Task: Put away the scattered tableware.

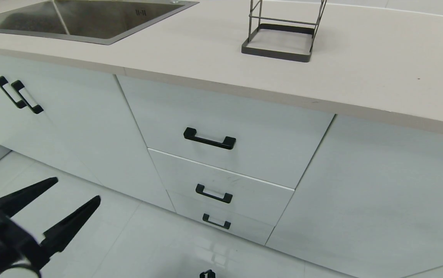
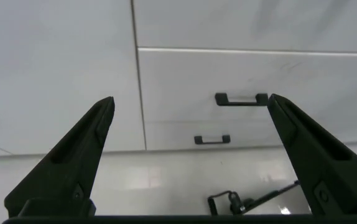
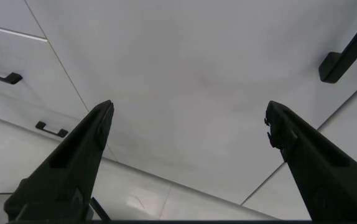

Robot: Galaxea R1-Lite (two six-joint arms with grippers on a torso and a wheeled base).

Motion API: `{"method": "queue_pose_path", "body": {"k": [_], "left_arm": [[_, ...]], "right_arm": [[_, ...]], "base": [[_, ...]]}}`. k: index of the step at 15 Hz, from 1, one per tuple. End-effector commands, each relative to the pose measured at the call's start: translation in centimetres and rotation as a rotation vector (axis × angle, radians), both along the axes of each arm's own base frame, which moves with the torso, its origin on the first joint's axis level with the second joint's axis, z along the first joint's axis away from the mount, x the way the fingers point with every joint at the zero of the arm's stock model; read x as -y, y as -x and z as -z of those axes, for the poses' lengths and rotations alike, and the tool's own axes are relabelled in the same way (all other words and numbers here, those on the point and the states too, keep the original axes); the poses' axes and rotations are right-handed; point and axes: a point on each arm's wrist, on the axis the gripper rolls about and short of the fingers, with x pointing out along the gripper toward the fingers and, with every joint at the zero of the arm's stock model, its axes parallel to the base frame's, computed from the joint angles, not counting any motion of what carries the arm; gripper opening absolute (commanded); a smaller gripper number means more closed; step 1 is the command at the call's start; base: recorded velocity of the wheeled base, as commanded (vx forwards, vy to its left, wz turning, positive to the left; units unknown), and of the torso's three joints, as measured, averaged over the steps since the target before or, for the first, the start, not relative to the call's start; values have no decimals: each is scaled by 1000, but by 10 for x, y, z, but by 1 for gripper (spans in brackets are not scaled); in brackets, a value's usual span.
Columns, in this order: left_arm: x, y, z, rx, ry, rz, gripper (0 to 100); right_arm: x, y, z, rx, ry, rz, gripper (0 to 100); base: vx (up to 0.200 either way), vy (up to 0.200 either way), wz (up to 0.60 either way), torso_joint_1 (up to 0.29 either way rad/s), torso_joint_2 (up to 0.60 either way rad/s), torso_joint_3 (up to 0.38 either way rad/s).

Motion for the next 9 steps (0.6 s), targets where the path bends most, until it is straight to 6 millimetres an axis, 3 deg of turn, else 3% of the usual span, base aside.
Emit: {"method": "queue_pose_path", "body": {"k": [1,2,3,4,7,9], "left_arm": [[-15,50,14,116,23,-57,100],[-21,77,30,104,6,-104,100],[-23,88,40,95,-43,-123,100],[-23,94,45,102,-61,-134,100],[-24,111,74,27,-95,-187,100],[-24,117,77,78,-102,-231,100]], "right_arm": [[0,0,0,-1,0,0,100],[0,0,0,-1,2,1,100],[0,0,0,-1,2,1,100],[0,0,0,-1,2,1,100],[0,0,0,-1,2,1,100],[0,0,0,-1,2,1,100]], "base": [[0,0,-600,2,7,7],[0,0,-600,-2,2,7],[0,0,-600,7,-7,-2],[0,0,-600,2,-2,7],[0,0,0,0,0,0],[0,0,-300,-1,-1,4]]}}
